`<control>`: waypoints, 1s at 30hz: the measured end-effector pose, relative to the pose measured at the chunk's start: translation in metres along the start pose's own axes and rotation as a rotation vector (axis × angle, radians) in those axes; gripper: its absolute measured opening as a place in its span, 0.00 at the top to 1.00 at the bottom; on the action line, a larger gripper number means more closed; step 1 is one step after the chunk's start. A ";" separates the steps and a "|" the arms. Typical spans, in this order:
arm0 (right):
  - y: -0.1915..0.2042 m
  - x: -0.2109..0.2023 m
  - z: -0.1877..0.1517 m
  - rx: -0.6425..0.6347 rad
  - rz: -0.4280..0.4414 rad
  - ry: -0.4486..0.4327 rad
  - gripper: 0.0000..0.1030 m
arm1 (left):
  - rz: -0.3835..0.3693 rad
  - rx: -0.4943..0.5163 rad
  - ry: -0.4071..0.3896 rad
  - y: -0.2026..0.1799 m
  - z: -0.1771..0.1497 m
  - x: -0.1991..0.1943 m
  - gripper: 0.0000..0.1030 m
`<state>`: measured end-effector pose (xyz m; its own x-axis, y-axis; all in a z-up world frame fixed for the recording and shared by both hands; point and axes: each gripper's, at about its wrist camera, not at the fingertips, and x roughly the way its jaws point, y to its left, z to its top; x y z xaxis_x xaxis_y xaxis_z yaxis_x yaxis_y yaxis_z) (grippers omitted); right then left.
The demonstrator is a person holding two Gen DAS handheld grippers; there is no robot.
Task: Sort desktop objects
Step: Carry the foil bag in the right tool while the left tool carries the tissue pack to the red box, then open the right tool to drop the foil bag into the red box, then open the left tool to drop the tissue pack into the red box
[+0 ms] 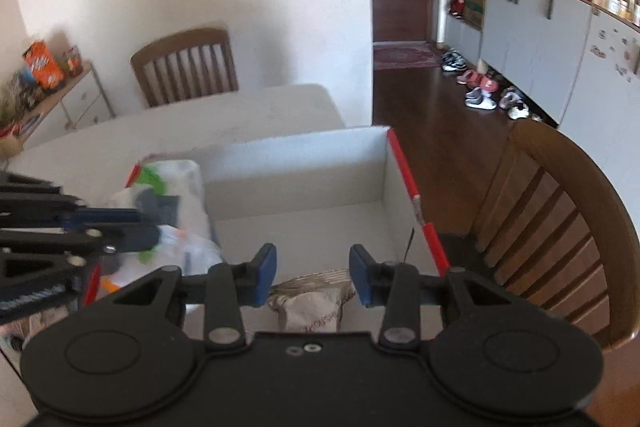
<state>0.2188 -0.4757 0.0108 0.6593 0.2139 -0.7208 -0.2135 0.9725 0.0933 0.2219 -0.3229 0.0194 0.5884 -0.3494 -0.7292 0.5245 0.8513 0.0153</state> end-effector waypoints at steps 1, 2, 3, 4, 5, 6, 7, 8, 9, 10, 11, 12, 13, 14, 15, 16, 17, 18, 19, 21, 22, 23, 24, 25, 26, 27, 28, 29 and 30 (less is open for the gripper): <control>0.000 0.004 -0.001 -0.002 -0.001 0.010 0.63 | 0.005 -0.001 0.024 -0.001 0.000 0.009 0.93; -0.002 0.009 -0.002 0.004 -0.011 0.024 0.63 | 0.006 -0.004 0.043 -0.001 -0.001 0.016 0.93; -0.005 0.012 -0.004 0.010 -0.014 0.031 0.62 | 0.007 -0.005 0.058 -0.001 -0.003 0.021 0.93; -0.006 0.014 -0.005 0.016 -0.011 0.037 0.62 | 0.007 0.002 0.073 0.000 -0.003 0.026 0.93; -0.008 0.016 -0.007 0.024 -0.008 0.046 0.62 | 0.006 0.009 0.086 -0.001 -0.004 0.031 0.93; -0.009 0.018 -0.009 0.028 -0.006 0.053 0.62 | 0.002 0.015 0.098 -0.001 -0.006 0.034 0.93; -0.011 0.019 -0.011 0.029 -0.006 0.059 0.62 | -0.003 0.021 0.111 -0.002 -0.007 0.039 0.93; -0.011 0.020 -0.013 0.029 -0.005 0.063 0.61 | -0.005 0.027 0.123 -0.003 -0.006 0.042 0.93; -0.012 0.021 -0.014 0.030 -0.005 0.065 0.61 | -0.002 0.032 0.133 -0.004 -0.006 0.046 0.93; -0.014 0.022 -0.015 0.034 -0.006 0.068 0.60 | -0.002 0.032 0.149 -0.004 -0.006 0.050 0.93; -0.016 0.023 -0.016 0.044 -0.004 0.071 0.60 | -0.003 0.031 0.164 -0.005 -0.007 0.054 0.93; -0.016 0.024 -0.017 0.050 -0.001 0.075 0.60 | -0.003 0.029 0.180 -0.005 -0.007 0.059 0.93; -0.018 0.024 -0.017 0.053 0.001 0.077 0.60 | -0.004 0.027 0.200 -0.004 -0.007 0.064 0.93; -0.019 0.025 -0.019 0.055 0.001 0.081 0.59 | -0.005 0.026 0.220 -0.003 -0.008 0.068 0.93; -0.020 0.026 -0.017 0.055 0.004 0.085 0.59 | -0.007 0.026 0.239 -0.002 -0.009 0.072 0.93; -0.022 0.027 -0.018 0.056 0.006 0.088 0.59 | -0.007 0.026 0.248 0.000 -0.009 0.074 0.92; -0.021 0.027 -0.018 0.055 0.006 0.090 0.59 | -0.004 0.025 0.252 0.002 -0.012 0.074 0.92; -0.021 0.028 -0.018 0.055 0.006 0.092 0.58 | -0.003 0.021 0.260 0.003 -0.013 0.075 0.92; -0.021 0.028 -0.019 0.056 0.008 0.093 0.58 | -0.009 0.014 0.270 0.004 -0.013 0.076 0.92; -0.021 0.027 -0.018 0.060 0.009 0.094 0.57 | -0.027 0.007 0.280 0.007 -0.013 0.076 0.92; -0.021 0.027 -0.018 0.059 0.010 0.094 0.56 | -0.025 0.012 0.280 0.007 -0.014 0.075 0.91; -0.021 0.027 -0.018 0.060 0.013 0.093 0.55 | -0.021 0.016 0.279 0.007 -0.014 0.074 0.89; -0.021 0.025 -0.018 0.064 0.015 0.091 0.54 | -0.018 0.020 0.276 0.008 -0.015 0.072 0.88; -0.022 0.024 -0.018 0.066 0.017 0.090 0.52 | -0.016 0.025 0.269 0.007 -0.014 0.072 0.86; -0.022 0.023 -0.018 0.068 0.021 0.086 0.50 | -0.016 0.028 0.260 0.007 -0.014 0.069 0.85; -0.021 0.021 -0.018 0.071 0.024 0.082 0.49 | -0.019 0.029 0.251 0.007 -0.013 0.066 0.83; -0.021 0.019 -0.017 0.075 0.025 0.079 0.48 | -0.021 0.026 0.238 0.007 -0.013 0.061 0.82; -0.021 0.017 -0.017 0.079 0.027 0.074 0.46 | -0.026 0.022 0.224 0.007 -0.012 0.059 0.82; -0.021 0.016 -0.016 0.082 0.028 0.070 0.46 | -0.033 0.017 0.212 0.008 -0.010 0.055 0.82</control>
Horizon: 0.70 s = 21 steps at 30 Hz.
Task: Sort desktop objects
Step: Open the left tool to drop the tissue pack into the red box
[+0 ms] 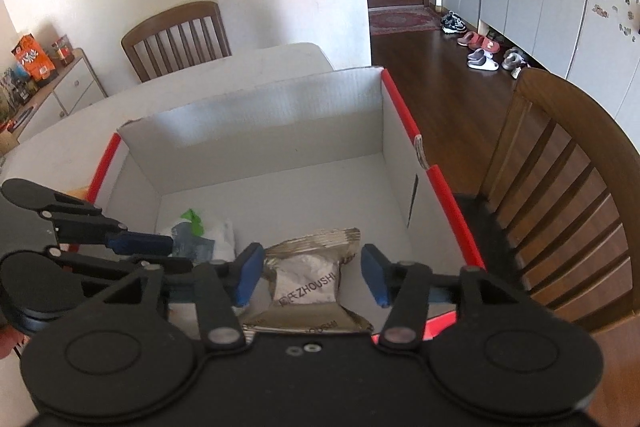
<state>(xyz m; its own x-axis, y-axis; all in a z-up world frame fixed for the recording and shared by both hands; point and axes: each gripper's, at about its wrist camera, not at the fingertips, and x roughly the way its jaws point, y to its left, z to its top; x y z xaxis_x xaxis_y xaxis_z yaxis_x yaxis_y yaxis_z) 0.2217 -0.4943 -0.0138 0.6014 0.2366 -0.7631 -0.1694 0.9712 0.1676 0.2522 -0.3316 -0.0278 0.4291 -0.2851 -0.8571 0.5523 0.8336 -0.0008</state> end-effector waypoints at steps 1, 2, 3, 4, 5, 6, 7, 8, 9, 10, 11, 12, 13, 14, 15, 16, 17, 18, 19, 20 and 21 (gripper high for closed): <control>0.001 -0.002 0.001 0.002 0.002 -0.004 0.45 | -0.004 -0.004 -0.014 0.000 0.000 -0.005 0.81; 0.002 -0.004 0.001 0.004 0.003 -0.009 0.44 | -0.003 -0.006 -0.029 0.000 -0.001 -0.010 0.81; 0.003 -0.006 0.001 0.006 0.003 -0.013 0.44 | -0.002 -0.008 -0.043 0.000 -0.001 -0.013 0.81; 0.004 -0.009 0.001 0.008 0.004 -0.018 0.43 | -0.005 -0.012 -0.058 0.000 -0.003 -0.019 0.81; 0.005 -0.011 0.001 0.011 0.006 -0.023 0.42 | -0.009 -0.018 -0.070 0.000 -0.004 -0.023 0.81; 0.006 -0.013 0.001 0.013 0.008 -0.026 0.42 | -0.013 -0.027 -0.083 0.001 -0.006 -0.028 0.81; 0.007 -0.016 0.001 0.014 0.009 -0.032 0.41 | -0.018 -0.038 -0.098 0.002 -0.009 -0.034 0.81; 0.009 -0.019 0.001 0.015 0.011 -0.037 0.40 | -0.027 -0.049 -0.110 0.003 -0.011 -0.040 0.81; 0.009 -0.021 0.000 0.016 0.013 -0.042 0.39 | -0.036 -0.057 -0.119 0.004 -0.013 -0.043 0.81; 0.011 -0.024 0.000 0.017 0.016 -0.047 0.39 | -0.043 -0.065 -0.132 0.005 -0.016 -0.048 0.81; 0.013 -0.026 0.000 0.017 0.017 -0.053 0.38 | -0.045 -0.075 -0.142 0.006 -0.019 -0.053 0.81; 0.015 -0.028 -0.001 0.018 0.018 -0.058 0.37 | -0.048 -0.085 -0.149 0.005 -0.019 -0.056 0.81; 0.017 -0.031 -0.002 0.017 0.021 -0.062 0.37 | -0.051 -0.096 -0.158 0.006 -0.021 -0.060 0.81; 0.019 -0.033 -0.003 0.015 0.022 -0.066 0.36 | -0.055 -0.107 -0.168 0.008 -0.024 -0.066 0.81; 0.022 -0.035 -0.004 0.011 0.024 -0.070 0.36 | -0.059 -0.115 -0.176 0.009 -0.026 -0.070 0.81; 0.025 -0.037 -0.005 0.007 0.025 -0.072 0.36 | -0.066 -0.123 -0.185 0.010 -0.028 -0.074 0.81; 0.028 -0.038 -0.006 0.004 0.028 -0.073 0.36 | -0.070 -0.131 -0.193 0.012 -0.031 -0.078 0.81; 0.031 -0.040 -0.008 -0.001 0.033 -0.074 0.35 | -0.070 -0.139 -0.200 0.013 -0.033 -0.082 0.81; 0.033 -0.041 -0.008 -0.005 0.035 -0.075 0.33 | -0.067 -0.148 -0.208 0.016 -0.038 -0.089 0.81; 0.037 -0.042 -0.010 -0.008 0.036 -0.077 0.31 | -0.065 -0.156 -0.216 0.018 -0.041 -0.092 0.81; 0.039 -0.043 -0.011 -0.008 0.038 -0.080 0.30 | -0.064 -0.164 -0.223 0.019 -0.043 -0.094 0.81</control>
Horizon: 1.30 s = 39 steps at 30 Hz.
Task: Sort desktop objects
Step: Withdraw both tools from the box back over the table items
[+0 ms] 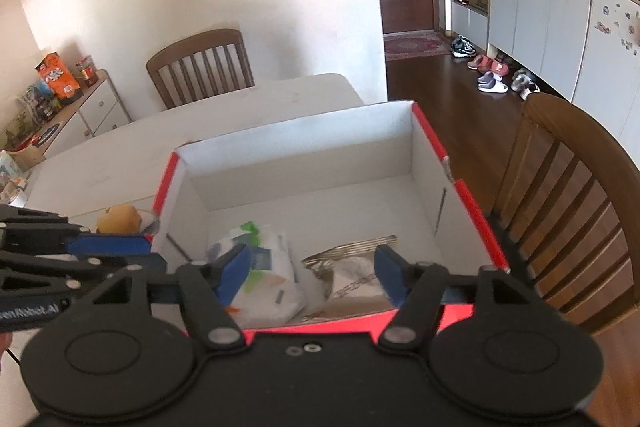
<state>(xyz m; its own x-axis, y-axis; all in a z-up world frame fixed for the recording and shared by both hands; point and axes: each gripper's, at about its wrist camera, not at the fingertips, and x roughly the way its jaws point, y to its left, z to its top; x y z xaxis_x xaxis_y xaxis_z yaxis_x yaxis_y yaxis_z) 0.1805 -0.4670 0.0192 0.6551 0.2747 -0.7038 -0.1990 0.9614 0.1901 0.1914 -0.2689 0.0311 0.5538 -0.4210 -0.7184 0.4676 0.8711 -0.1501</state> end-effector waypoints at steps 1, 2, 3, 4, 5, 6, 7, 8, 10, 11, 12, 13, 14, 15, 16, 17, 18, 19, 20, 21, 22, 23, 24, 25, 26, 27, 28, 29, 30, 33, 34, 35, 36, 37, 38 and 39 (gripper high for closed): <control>0.002 -0.001 -0.001 0.001 0.003 -0.002 0.30 | 0.003 -0.008 -0.011 0.003 -0.003 -0.008 0.81; 0.006 -0.002 -0.002 0.002 0.007 -0.003 0.30 | 0.005 -0.013 -0.022 0.006 -0.006 -0.015 0.81; 0.008 -0.003 -0.003 0.005 0.010 -0.003 0.30 | 0.008 -0.020 -0.033 0.010 -0.009 -0.022 0.78; 0.011 -0.003 -0.004 0.006 0.014 -0.005 0.29 | 0.011 -0.025 -0.042 0.013 -0.012 -0.029 0.70; 0.014 -0.004 -0.004 0.006 0.018 -0.005 0.28 | 0.017 -0.031 -0.054 0.015 -0.014 -0.035 0.65; 0.018 -0.005 -0.004 0.003 0.024 -0.008 0.27 | 0.023 -0.036 -0.066 0.018 -0.017 -0.041 0.48; 0.021 -0.006 -0.005 0.001 0.029 -0.011 0.26 | 0.033 -0.041 -0.082 0.021 -0.020 -0.048 0.34; 0.025 -0.007 -0.005 0.000 0.036 -0.016 0.25 | 0.042 -0.045 -0.099 0.023 -0.023 -0.055 0.32; 0.034 -0.007 -0.006 -0.004 0.046 -0.020 0.25 | 0.057 -0.047 -0.117 0.027 -0.027 -0.066 0.32; 0.039 -0.008 -0.007 -0.008 0.052 -0.023 0.24 | 0.064 -0.048 -0.122 0.028 -0.029 -0.071 0.32; 0.044 -0.008 -0.008 -0.013 0.056 -0.024 0.24 | 0.074 -0.051 -0.129 0.031 -0.031 -0.075 0.32; 0.049 -0.008 -0.009 -0.017 0.058 -0.025 0.24 | 0.087 -0.054 -0.138 0.033 -0.033 -0.080 0.32; 0.054 -0.008 -0.011 -0.021 0.062 -0.024 0.23 | 0.095 -0.057 -0.145 0.035 -0.035 -0.084 0.32; 0.059 -0.008 -0.012 -0.024 0.066 -0.024 0.23 | 0.101 -0.064 -0.154 0.038 -0.037 -0.088 0.32; 0.063 -0.009 -0.013 -0.027 0.068 -0.024 0.21 | 0.106 -0.070 -0.161 0.041 -0.039 -0.092 0.29; 0.067 -0.009 -0.014 -0.032 0.068 -0.026 0.20 | 0.109 -0.076 -0.168 0.044 -0.041 -0.095 0.27; 0.071 -0.009 -0.015 -0.037 0.067 -0.028 0.20 | 0.113 -0.082 -0.175 0.047 -0.043 -0.099 0.25; 0.075 -0.010 -0.017 -0.040 0.067 -0.029 0.19 | 0.115 -0.087 -0.182 0.051 -0.046 -0.103 0.24; 0.079 -0.010 -0.018 -0.042 0.068 -0.029 0.19 | 0.117 -0.089 -0.186 0.054 -0.048 -0.106 0.24; 0.084 -0.010 -0.020 -0.043 0.070 -0.031 0.19 | 0.122 -0.092 -0.188 0.058 -0.050 -0.109 0.22; 0.088 -0.010 -0.021 -0.045 0.070 -0.031 0.18 | 0.128 -0.095 -0.189 0.061 -0.052 -0.112 0.19; 0.092 -0.011 -0.022 -0.046 0.069 -0.032 0.18 | 0.131 -0.096 -0.192 0.065 -0.054 -0.114 0.18; 0.097 -0.011 -0.024 -0.046 0.071 -0.034 0.18 | 0.134 -0.096 -0.195 0.068 -0.057 -0.117 0.17; 0.102 -0.012 -0.025 -0.045 0.075 -0.035 0.17 | 0.137 -0.099 -0.196 0.073 -0.059 -0.120 0.17; 0.107 -0.012 -0.027 -0.046 0.076 -0.035 0.14 | 0.138 -0.101 -0.196 0.077 -0.062 -0.122 0.17; 0.113 -0.012 -0.028 -0.046 0.078 -0.036 0.14 | 0.138 -0.103 -0.197 0.082 -0.065 -0.125 0.17; 0.118 -0.012 -0.030 -0.047 0.082 -0.037 0.12 | 0.141 -0.108 -0.198 0.087 -0.068 -0.128 0.16; 0.123 -0.011 -0.032 -0.047 0.088 -0.037 0.11 | 0.146 -0.111 -0.198 0.092 -0.070 -0.130 0.14; 0.129 -0.011 -0.033 -0.048 0.092 -0.036 0.11 | 0.151 -0.112 -0.199 0.096 -0.074 -0.133 0.14; 0.147 -0.008 -0.038 -0.055 0.105 -0.028 0.08 | 0.173 -0.121 -0.202 0.109 -0.083 -0.141 0.08; 0.152 -0.007 -0.040 -0.059 0.108 -0.026 0.08 | 0.180 -0.126 -0.207 0.114 -0.086 -0.145 0.05; 0.159 -0.005 -0.041 -0.065 0.113 -0.023 0.08 | 0.190 -0.129 -0.210 0.119 -0.090 -0.148 0.03; 0.164 -0.005 -0.043 -0.068 0.117 -0.021 0.08 | 0.202 -0.131 -0.213 0.124 -0.093 -0.151 0.01; 0.169 -0.004 -0.044 -0.072 0.117 -0.017 0.08 | 0.209 -0.133 -0.212 0.128 -0.096 -0.154 0.01; 0.176 -0.002 -0.046 -0.075 0.117 -0.013 0.08 | 0.214 -0.137 -0.210 0.133 -0.100 -0.156 0.01; 0.181 -0.001 -0.047 -0.078 0.119 -0.013 0.08 | 0.220 -0.143 -0.209 0.138 -0.103 -0.158 0.01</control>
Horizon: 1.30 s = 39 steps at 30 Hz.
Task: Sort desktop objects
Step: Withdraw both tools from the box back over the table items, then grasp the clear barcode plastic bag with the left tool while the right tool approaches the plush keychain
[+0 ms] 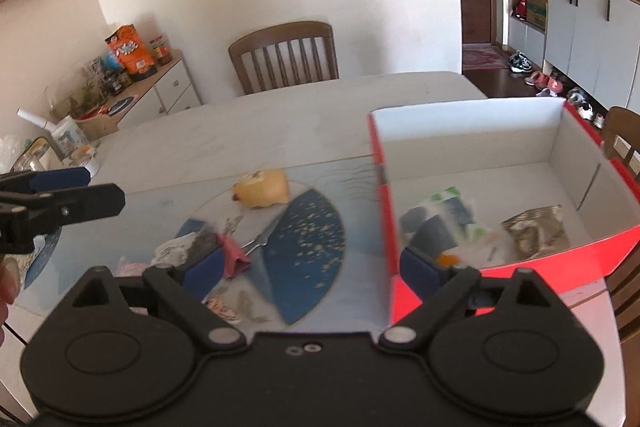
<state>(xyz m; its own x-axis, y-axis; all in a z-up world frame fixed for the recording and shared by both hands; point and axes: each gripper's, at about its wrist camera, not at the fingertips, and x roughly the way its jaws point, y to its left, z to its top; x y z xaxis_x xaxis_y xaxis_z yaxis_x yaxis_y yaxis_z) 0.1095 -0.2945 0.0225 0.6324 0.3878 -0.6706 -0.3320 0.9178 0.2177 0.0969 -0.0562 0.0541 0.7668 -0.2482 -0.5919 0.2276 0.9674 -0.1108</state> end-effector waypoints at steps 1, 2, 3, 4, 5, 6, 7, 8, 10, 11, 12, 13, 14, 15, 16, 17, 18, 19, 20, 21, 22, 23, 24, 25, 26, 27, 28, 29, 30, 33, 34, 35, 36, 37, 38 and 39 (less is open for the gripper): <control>0.005 0.001 -0.001 -0.004 0.002 -0.001 0.08 | 0.010 -0.006 0.001 0.007 -0.003 -0.002 0.00; 0.011 0.003 -0.003 -0.013 0.000 0.000 0.07 | 0.021 -0.011 0.003 0.012 -0.005 -0.003 0.00; 0.015 0.004 -0.004 -0.019 -0.002 0.002 0.07 | 0.031 -0.014 0.006 0.017 -0.007 -0.004 0.00; 0.019 0.006 -0.006 -0.025 -0.002 0.004 0.07 | 0.047 -0.016 0.009 0.023 -0.010 -0.005 0.00; 0.025 0.008 -0.007 -0.034 0.001 0.004 0.07 | 0.062 -0.020 0.012 0.027 -0.012 -0.006 0.00; 0.028 0.009 -0.009 -0.041 0.000 0.004 0.07 | 0.071 -0.025 0.017 0.032 -0.012 -0.006 0.00; 0.031 0.011 -0.010 -0.049 -0.002 0.003 0.07 | 0.076 -0.030 0.022 0.038 -0.015 -0.006 0.00; 0.035 0.014 -0.012 -0.058 -0.006 0.006 0.07 | 0.078 -0.036 0.026 0.042 -0.017 -0.005 0.00; 0.040 0.018 -0.015 -0.064 -0.009 0.012 0.07 | 0.089 -0.046 0.031 0.049 -0.021 -0.005 0.00; 0.042 0.020 -0.016 -0.068 -0.008 0.013 0.07 | 0.098 -0.051 0.037 0.053 -0.024 -0.004 0.00; 0.044 0.022 -0.018 -0.073 -0.008 0.016 0.07 | 0.106 -0.053 0.041 0.055 -0.027 -0.003 0.00; 0.046 0.025 -0.020 -0.079 -0.007 0.019 0.07 | 0.114 -0.054 0.047 0.058 -0.031 -0.002 0.00; 0.049 0.027 -0.022 -0.087 -0.005 0.022 0.07 | 0.119 -0.054 0.053 0.059 -0.033 -0.001 0.00; 0.051 0.029 -0.024 -0.093 -0.005 0.026 0.07 | 0.124 -0.053 0.061 0.061 -0.037 0.001 0.00; 0.053 0.031 -0.025 -0.099 -0.007 0.029 0.07 | 0.127 -0.053 0.072 0.062 -0.040 0.002 0.00; 0.055 0.034 -0.027 -0.105 -0.006 0.034 0.07 | 0.128 -0.055 0.082 0.064 -0.044 0.003 0.00; 0.056 0.036 -0.029 -0.108 -0.004 0.037 0.07 | 0.128 -0.057 0.091 0.065 -0.047 0.005 0.00; 0.058 0.038 -0.031 -0.110 -0.002 0.039 0.08 | 0.132 -0.059 0.101 0.066 -0.050 0.007 0.00; 0.059 0.041 -0.033 -0.113 -0.002 0.046 0.08 | 0.137 -0.059 0.110 0.067 -0.053 0.009 0.00; 0.061 0.044 -0.035 -0.116 0.005 0.055 0.09 | 0.142 -0.060 0.118 0.068 -0.056 0.011 0.00; 0.063 0.046 -0.037 -0.122 0.011 0.062 0.09 | 0.148 -0.061 0.131 0.070 -0.060 0.014 0.00; 0.065 0.048 -0.039 -0.128 0.012 0.065 0.09 | 0.151 -0.063 0.141 0.071 -0.063 0.016 0.00; 0.067 0.051 -0.042 -0.137 0.011 0.069 0.09 | 0.152 -0.065 0.150 0.072 -0.066 0.019 0.00; 0.069 0.053 -0.044 -0.144 0.010 0.074 0.10 | 0.154 -0.064 0.159 0.073 -0.069 0.021 0.00; 0.070 0.056 -0.045 -0.150 0.010 0.080 0.10 | 0.156 -0.065 0.168 0.073 -0.072 0.023 0.00; 0.072 0.060 -0.047 -0.156 0.012 0.087 0.10 | 0.153 -0.068 0.173 0.074 -0.074 0.024 0.00; 0.073 0.062 -0.048 -0.161 0.014 0.092 0.10 | 0.149 -0.070 0.179 0.074 -0.075 0.025 0.00; 0.075 0.065 -0.050 -0.169 0.014 0.099 0.11 | 0.148 -0.070 0.185 0.074 -0.077 0.027 0.00; 0.076 0.068 -0.051 -0.174 0.014 0.104 0.11 | 0.148 -0.067 0.190 0.074 -0.079 0.029 0.00; 0.079 0.075 -0.054 -0.183 0.021 0.121 0.12 | 0.148 -0.058 0.211 0.074 -0.082 0.037 0.00; 0.080 0.077 -0.054 -0.186 0.025 0.125 0.13 | 0.145 -0.057 0.218 0.075 -0.083 0.039 0.00; 0.081 0.079 -0.054 -0.191 0.027 0.128 0.13 | 0.141 -0.058 0.227 0.075 -0.084 0.041 0.00; 0.082 0.080 -0.054 -0.197 0.028 0.132 0.14 | 0.136 -0.059 0.234 0.074 -0.085 0.043 0.00; 0.083 0.082 -0.055 -0.201 0.030 0.135 0.14 | 0.134 -0.060 0.238 0.074 -0.086 0.045 0.00; 0.084 0.084 -0.055 -0.206 0.032 0.140 0.14 | 0.132 -0.061 0.243 0.074 -0.086 0.047 0.00; 0.084 0.085 -0.055 -0.209 0.033 0.143 0.15 | 0.127 -0.062 0.247 0.075 -0.087 0.048 0.00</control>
<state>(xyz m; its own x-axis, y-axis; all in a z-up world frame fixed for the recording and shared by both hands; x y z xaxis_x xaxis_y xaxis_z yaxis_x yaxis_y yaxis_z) 0.0967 -0.1891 -0.0553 0.5179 0.3877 -0.7626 -0.4980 0.8614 0.0998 0.0985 0.0083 -0.0520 0.6159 -0.1125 -0.7798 0.0964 0.9931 -0.0671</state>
